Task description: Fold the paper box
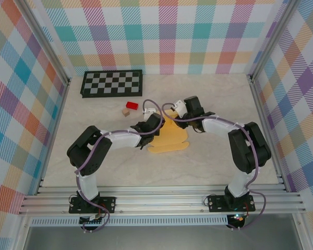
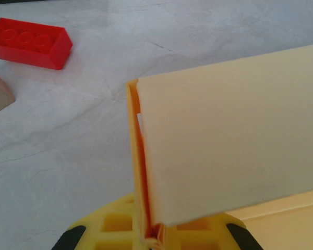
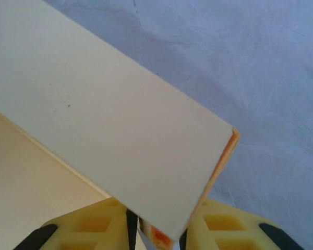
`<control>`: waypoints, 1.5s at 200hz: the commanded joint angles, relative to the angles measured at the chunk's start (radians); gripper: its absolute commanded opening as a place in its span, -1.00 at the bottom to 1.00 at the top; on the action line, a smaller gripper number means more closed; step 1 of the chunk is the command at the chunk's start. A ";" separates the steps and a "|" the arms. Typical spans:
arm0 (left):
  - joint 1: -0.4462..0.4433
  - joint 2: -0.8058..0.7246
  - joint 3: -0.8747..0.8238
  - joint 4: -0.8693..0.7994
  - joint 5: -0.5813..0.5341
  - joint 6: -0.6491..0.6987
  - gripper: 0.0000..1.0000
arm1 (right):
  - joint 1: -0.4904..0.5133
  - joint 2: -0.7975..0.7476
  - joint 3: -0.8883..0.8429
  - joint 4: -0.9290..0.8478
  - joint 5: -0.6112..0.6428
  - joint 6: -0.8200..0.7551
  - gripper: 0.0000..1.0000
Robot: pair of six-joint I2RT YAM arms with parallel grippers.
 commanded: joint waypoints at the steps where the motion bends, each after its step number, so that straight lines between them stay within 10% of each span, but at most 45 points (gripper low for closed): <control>1: -0.019 0.015 0.039 -0.100 0.060 -0.033 -1.00 | 0.061 0.027 0.008 0.127 0.108 0.157 -0.57; 45: -0.020 0.019 0.067 -0.160 0.052 -0.118 -1.00 | 0.161 0.079 0.012 0.192 0.368 0.363 -1.00; 94: -0.022 0.015 0.089 -0.242 0.024 -0.252 -1.00 | 0.179 0.102 0.072 -0.060 0.586 0.787 -1.00; 129: -0.022 0.009 0.099 -0.262 0.030 -0.259 -1.00 | 0.153 0.129 0.139 -0.189 0.524 0.876 -0.93; 174: -0.023 0.027 0.127 -0.290 0.033 -0.254 -1.00 | 0.069 0.068 -0.031 0.190 0.095 0.774 -0.57; 300: -0.020 0.018 0.149 -0.344 0.067 -0.271 -0.99 | 0.053 0.134 -0.068 0.261 0.108 0.589 -0.49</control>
